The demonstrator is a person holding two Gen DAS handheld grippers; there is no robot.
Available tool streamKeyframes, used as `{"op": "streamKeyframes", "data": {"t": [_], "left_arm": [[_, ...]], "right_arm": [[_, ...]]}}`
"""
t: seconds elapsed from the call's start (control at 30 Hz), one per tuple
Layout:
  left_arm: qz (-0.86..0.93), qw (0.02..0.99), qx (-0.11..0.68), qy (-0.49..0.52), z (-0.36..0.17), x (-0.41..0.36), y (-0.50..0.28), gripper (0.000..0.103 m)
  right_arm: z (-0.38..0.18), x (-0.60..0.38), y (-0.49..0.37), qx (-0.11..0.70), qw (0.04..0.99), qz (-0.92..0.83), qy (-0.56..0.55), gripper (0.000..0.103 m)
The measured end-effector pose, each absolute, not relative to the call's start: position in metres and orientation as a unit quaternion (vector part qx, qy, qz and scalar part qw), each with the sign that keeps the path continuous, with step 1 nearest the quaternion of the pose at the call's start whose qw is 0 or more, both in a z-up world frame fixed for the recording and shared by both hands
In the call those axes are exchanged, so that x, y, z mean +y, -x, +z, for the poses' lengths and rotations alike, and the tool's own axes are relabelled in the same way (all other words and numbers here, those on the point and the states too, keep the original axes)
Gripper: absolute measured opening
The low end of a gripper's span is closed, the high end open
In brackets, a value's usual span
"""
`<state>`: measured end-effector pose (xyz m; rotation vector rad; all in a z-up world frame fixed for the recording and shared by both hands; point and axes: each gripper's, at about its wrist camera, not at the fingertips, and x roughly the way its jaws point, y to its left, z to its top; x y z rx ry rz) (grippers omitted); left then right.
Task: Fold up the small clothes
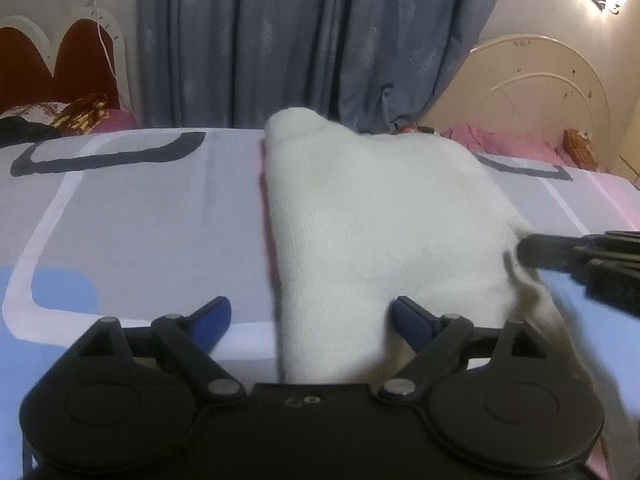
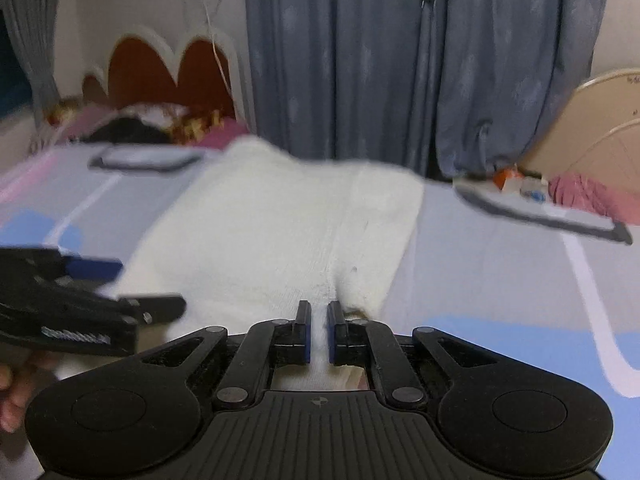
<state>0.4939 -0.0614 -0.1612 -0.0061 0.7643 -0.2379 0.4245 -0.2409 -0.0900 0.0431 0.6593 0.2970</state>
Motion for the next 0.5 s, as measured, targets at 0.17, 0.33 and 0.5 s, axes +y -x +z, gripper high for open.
{"op": "streamKeyframes", "data": {"t": [0.17, 0.33, 0.5], "left_arm": [[-0.12, 0.922, 0.368, -0.001, -0.157, -0.063, -0.498, 0.089], [-0.139, 0.916, 0.372, 0.061, -0.156, -0.048, -0.509, 0.087], [-0.163, 0.899, 0.382, 0.142, -0.159, -0.024, -0.521, 0.08]], "right_arm": [[-0.092, -0.272, -0.437, 0.342, 0.925, 0.128, -0.101, 0.084], [-0.091, -0.296, -0.434, 0.331, 0.918, 0.141, -0.165, 0.085], [-0.113, -0.335, -0.454, 0.34, 0.868, 0.17, -0.32, 0.076]]}}
